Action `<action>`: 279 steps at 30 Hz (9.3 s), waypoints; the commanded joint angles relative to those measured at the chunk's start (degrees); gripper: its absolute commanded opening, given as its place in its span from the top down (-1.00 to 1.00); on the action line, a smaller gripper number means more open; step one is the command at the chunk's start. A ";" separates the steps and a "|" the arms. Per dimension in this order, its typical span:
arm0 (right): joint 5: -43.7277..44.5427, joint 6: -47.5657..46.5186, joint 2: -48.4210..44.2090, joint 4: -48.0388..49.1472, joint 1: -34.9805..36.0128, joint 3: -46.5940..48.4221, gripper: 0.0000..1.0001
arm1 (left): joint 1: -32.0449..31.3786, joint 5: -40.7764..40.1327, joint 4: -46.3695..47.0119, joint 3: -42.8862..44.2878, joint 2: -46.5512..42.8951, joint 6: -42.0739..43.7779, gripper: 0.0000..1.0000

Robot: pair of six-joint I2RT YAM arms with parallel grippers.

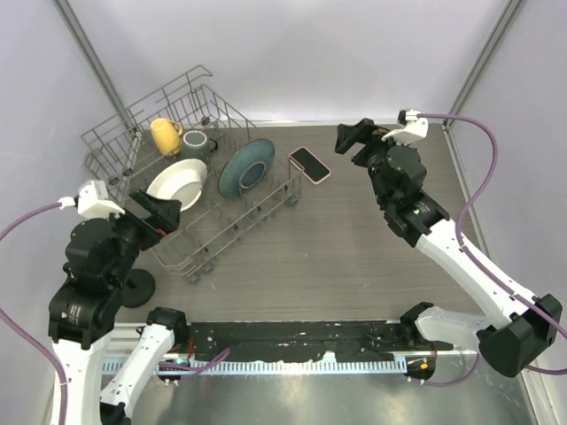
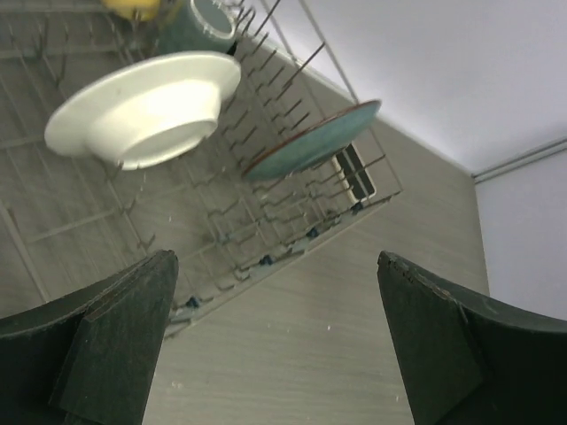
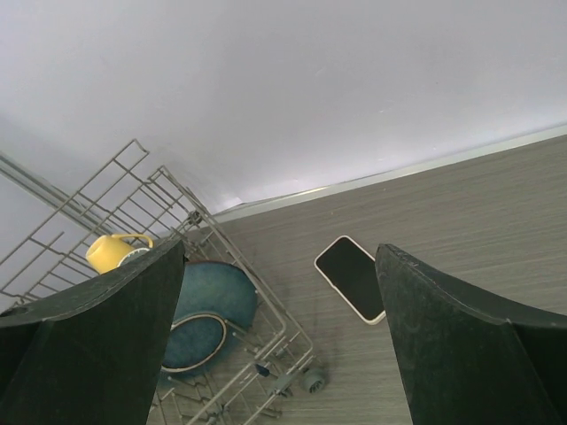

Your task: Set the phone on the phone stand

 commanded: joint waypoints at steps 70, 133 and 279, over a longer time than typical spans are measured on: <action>-16.52 -25.94 8.16 -8.53 4.97 10.01 -0.89 | 14.20 -27.36 -41.93 14.73 26.26 -37.92 -0.99; -17.67 -25.68 13.25 -11.60 4.97 13.43 -0.88 | 47.37 -15.31 -29.90 -12.51 27.50 -32.83 0.48; -12.57 -28.93 16.24 -11.69 5.06 13.87 -0.89 | -4.40 3.95 1.22 6.91 59.32 11.82 0.66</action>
